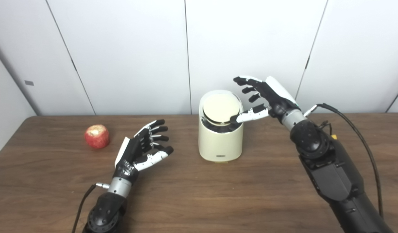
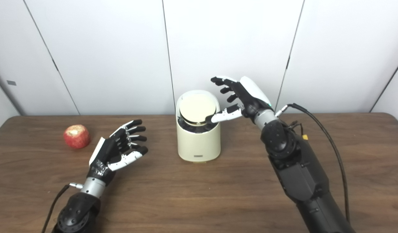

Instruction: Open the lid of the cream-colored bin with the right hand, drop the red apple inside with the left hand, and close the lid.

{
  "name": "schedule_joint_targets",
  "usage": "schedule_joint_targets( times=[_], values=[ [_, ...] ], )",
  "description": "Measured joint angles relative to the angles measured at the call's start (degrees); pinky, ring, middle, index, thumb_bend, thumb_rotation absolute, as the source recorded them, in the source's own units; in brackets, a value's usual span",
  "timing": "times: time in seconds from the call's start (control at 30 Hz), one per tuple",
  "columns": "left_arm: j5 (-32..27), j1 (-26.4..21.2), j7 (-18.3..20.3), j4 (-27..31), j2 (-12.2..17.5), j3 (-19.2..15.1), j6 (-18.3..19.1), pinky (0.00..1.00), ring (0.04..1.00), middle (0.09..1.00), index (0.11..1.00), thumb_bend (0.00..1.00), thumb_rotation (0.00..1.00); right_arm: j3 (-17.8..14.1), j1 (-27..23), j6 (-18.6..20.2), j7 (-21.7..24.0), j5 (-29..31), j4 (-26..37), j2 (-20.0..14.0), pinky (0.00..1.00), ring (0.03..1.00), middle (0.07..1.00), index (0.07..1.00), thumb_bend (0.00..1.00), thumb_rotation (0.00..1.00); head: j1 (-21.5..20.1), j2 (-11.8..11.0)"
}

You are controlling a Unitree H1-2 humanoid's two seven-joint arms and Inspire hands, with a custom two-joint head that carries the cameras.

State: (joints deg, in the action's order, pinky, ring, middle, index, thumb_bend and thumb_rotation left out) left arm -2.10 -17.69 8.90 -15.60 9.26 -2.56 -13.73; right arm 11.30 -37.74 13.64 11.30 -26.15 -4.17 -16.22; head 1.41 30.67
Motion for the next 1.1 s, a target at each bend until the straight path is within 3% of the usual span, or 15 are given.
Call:
schedule_joint_targets(
  times=[0.3, 0.67, 0.83, 1.03, 1.1],
  values=[
    [-0.2, 0.0, 0.1, -0.1, 0.2, -0.1, 0.0, 0.55, 0.703, 0.796, 0.86, 0.75, 0.26, -2.5, 8.7, -3.1, -1.5, 2.1, 5.8, -0.1, 0.61, 0.764, 0.831, 0.842, 0.72, 0.18, 0.0, -0.1],
    [-0.6, 0.0, 0.5, 0.2, 0.3, -0.1, 0.2, 0.56, 0.704, 0.802, 0.863, 0.75, 0.25, -7.3, 17.1, -10.0, -3.5, 7.2, 5.8, -0.3, 0.64, 0.783, 0.859, 0.863, 0.76, 0.29, 0.2, -0.1],
    [-0.5, 0.0, 0.5, 0.3, 0.4, -0.1, 0.4, 0.56, 0.703, 0.801, 0.862, 0.75, 0.25, -7.6, 19.1, -12.9, -3.9, 7.7, 5.4, -0.3, 0.64, 0.776, 0.854, 0.865, 0.77, 0.25, 0.3, -0.2],
    [-0.1, 0.0, 0.4, 0.3, 0.5, -0.1, 0.4, 0.56, 0.701, 0.798, 0.858, 0.74, 0.25, -7.9, 20.1, -13.7, -4.1, 8.3, 5.2, -0.3, 0.66, 0.787, 0.857, 0.871, 0.76, 0.22, 0.1, -0.2],
    [0.0, 0.0, 0.4, 0.4, 0.5, -0.1, 0.4, 0.56, 0.703, 0.799, 0.857, 0.74, 0.25, -8.0, 20.5, -13.8, -4.1, 8.7, 5.2, -0.3, 0.67, 0.799, 0.863, 0.875, 0.77, 0.22, 1.8, -0.6]
  ],
)
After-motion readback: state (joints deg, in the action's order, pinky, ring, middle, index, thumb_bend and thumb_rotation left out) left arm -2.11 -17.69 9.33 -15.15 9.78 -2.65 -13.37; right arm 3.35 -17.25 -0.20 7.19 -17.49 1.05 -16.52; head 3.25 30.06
